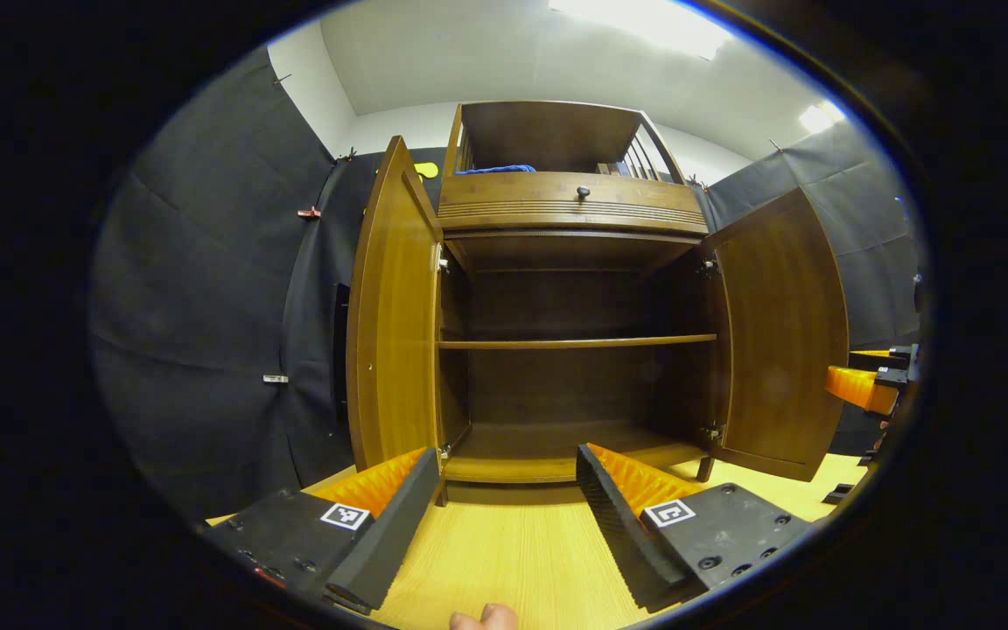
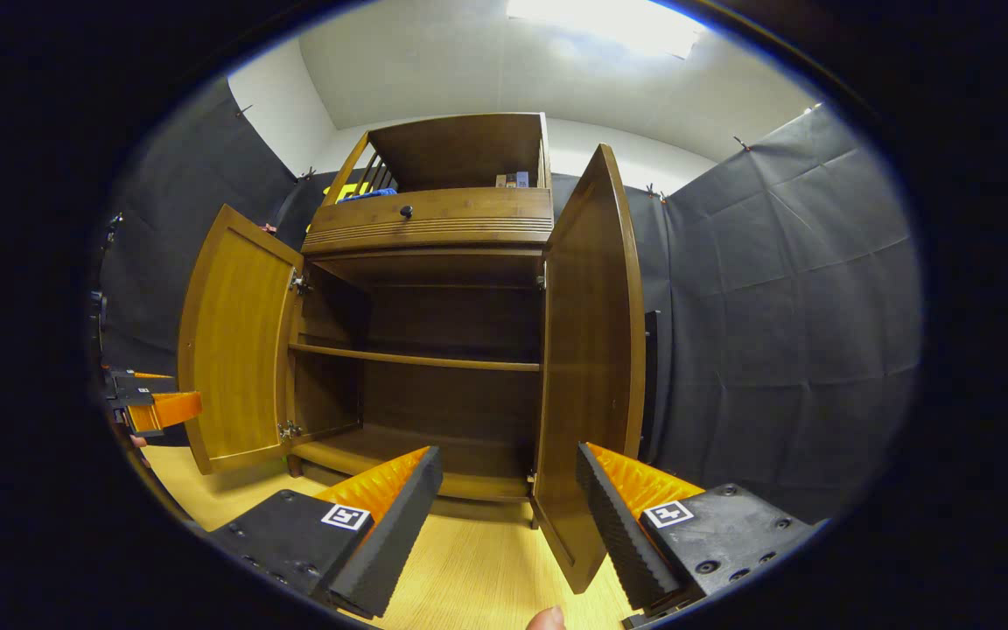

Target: Open the right door of the double-door shoe cabinet with the right hand, and open the left door with the left hand.

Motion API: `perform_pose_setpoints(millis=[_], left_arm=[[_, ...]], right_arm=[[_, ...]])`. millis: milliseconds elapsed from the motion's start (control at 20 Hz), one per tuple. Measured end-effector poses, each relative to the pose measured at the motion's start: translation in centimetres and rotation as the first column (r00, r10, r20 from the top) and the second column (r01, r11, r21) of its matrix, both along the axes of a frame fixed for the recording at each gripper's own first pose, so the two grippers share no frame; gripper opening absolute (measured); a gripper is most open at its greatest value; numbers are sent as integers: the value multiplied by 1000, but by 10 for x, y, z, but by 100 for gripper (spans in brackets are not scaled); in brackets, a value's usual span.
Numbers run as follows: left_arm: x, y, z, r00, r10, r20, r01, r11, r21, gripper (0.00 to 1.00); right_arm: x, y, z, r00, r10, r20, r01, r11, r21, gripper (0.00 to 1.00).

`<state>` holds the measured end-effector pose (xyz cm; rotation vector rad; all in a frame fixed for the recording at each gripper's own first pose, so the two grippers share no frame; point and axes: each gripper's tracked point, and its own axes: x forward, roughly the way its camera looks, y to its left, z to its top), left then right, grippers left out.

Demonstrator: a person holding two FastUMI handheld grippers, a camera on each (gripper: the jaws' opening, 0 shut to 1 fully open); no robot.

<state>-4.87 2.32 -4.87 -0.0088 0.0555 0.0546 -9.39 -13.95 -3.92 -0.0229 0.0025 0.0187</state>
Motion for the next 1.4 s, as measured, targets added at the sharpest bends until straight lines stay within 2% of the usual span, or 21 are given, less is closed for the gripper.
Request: perform_pose_setpoints(millis=[50, 450, 800, 1350, 1400], left_arm=[[0, -1, 0, 1000, -3, 1, 3, 1000, 0, 98], [1, -9, 1, 1000, -13, 4, 13, 1000, -2, 100], [1, -15, -2, 1000, -28, 0, 28, 1000, 3, 98], [0, -17, -2, 1000, -28, 3, 28, 1000, -4, 100], [0, -18, -1, 1000, -29, 5, 29, 1000, -4, 98]], right_arm=[[-1, 1, -1, 1000, 2, -1, -2, 1000, 0, 95], [0, 1, 0, 1000, 16, 2, -16, 1000, 6, 98], [1, 3, 0, 1000, 25, 2, -25, 1000, -3, 99], [1, 4, 0, 999, 40, -3, -40, 999, -4, 98], [2, 4, 0, 999, 40, -2, -40, 999, -4, 97]])
